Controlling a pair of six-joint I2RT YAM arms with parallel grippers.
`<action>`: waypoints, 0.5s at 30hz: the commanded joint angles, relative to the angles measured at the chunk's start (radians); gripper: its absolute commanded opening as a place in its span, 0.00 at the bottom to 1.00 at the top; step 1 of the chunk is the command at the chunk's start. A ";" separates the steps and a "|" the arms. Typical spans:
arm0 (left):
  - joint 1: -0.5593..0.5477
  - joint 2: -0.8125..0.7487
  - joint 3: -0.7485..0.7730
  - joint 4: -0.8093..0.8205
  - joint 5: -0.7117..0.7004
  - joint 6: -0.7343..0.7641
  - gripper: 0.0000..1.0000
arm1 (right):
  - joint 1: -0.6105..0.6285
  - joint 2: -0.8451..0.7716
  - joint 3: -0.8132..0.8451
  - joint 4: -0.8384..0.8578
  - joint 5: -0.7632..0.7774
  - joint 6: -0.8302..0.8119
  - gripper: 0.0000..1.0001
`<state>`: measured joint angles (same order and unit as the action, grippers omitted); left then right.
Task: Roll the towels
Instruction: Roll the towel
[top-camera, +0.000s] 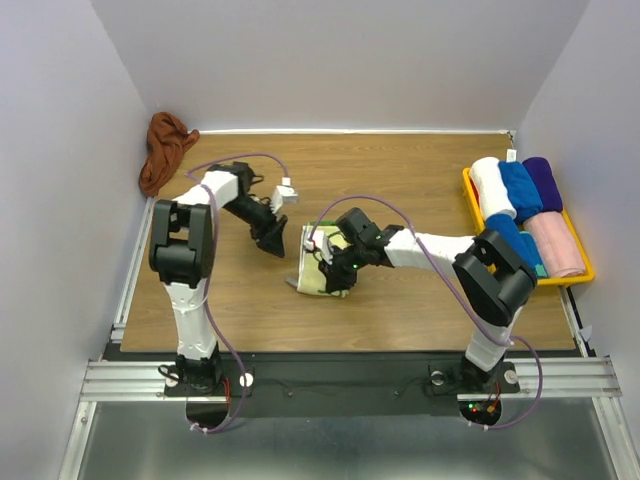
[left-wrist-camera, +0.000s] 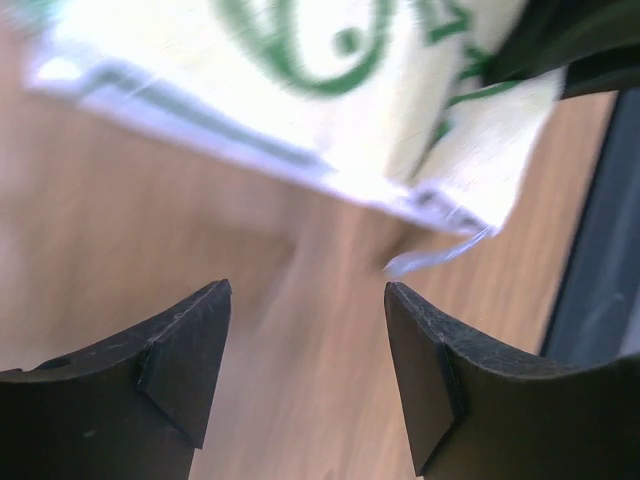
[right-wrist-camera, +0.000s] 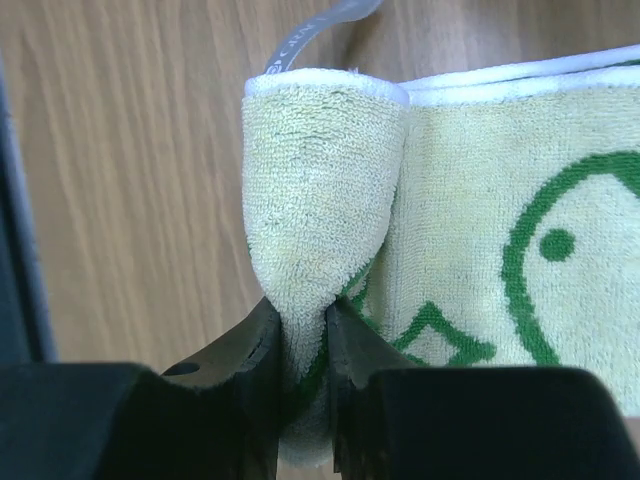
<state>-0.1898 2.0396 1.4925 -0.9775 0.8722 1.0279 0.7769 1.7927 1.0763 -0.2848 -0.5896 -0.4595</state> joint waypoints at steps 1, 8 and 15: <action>0.107 -0.155 -0.078 0.111 0.019 0.002 0.74 | -0.014 0.077 0.069 -0.229 -0.147 0.074 0.00; 0.116 -0.557 -0.434 0.531 -0.045 -0.136 0.79 | -0.054 0.236 0.256 -0.410 -0.337 0.093 0.01; -0.011 -0.918 -0.731 0.674 -0.188 -0.075 0.80 | -0.100 0.413 0.396 -0.547 -0.472 0.076 0.04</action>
<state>-0.1318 1.2369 0.8776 -0.4244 0.7704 0.9264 0.6903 2.1288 1.4349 -0.6827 -0.9962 -0.3672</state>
